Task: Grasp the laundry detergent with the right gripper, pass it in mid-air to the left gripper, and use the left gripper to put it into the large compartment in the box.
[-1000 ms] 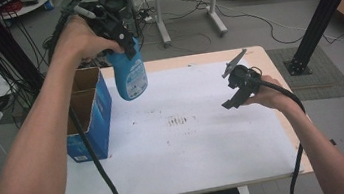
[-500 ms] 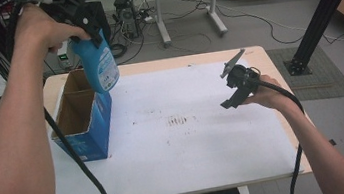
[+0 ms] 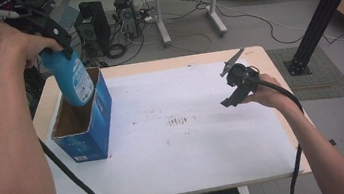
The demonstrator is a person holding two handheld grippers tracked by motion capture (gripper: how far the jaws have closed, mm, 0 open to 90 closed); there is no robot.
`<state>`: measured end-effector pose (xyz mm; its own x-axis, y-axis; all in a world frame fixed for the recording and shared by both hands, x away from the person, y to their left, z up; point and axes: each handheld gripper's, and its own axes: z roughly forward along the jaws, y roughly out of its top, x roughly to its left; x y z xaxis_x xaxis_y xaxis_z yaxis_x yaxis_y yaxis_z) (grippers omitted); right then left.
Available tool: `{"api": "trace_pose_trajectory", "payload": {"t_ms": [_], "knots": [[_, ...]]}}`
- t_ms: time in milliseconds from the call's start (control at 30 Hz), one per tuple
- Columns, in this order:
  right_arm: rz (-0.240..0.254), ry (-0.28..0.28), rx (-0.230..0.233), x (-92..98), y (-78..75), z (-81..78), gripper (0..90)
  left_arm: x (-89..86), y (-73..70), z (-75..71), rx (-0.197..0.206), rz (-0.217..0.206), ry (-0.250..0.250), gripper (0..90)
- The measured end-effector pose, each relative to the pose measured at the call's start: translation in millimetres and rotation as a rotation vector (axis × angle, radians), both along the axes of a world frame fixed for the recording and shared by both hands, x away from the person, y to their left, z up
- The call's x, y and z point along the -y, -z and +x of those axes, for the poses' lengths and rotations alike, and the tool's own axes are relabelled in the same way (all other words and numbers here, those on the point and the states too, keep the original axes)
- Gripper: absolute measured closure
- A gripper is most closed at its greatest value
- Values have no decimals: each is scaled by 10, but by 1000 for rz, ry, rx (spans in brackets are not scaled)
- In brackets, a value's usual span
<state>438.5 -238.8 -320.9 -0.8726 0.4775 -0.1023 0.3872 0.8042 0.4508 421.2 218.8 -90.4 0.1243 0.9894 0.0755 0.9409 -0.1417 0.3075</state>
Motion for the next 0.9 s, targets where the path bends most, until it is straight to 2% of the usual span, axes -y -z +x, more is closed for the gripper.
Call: {"api": "trace_pose_trajectory", "payload": {"t_ms": [133, 267, 367, 600, 700, 800, 900], "knots": [[4, -8, 5, -33, -15, -15, 152, -69, 106, -26, -10, 0, -37, 388], [6, -13, 10, -26, -31, -29, 152, -116, 209, -38, -23, 36, -61, 388], [10, -10, 12, -11, -25, -34, 152, -152, 295, -44, -29, 47, -78, 388], [7, -8, 3, 12, 21, -32, 152, -212, 547, -41, -39, 17, -89, 388], [6, -1, 1, 25, 23, -26, 153, -211, 670, -36, -50, 19, -83, 387], [6, -1, 1, 39, 19, -23, 154, -209, 831, -34, -68, 26, -75, 387], [-1, 1, -3, 47, 20, -21, 155, -218, 1005, -36, -74, 17, -88, 387]]}}
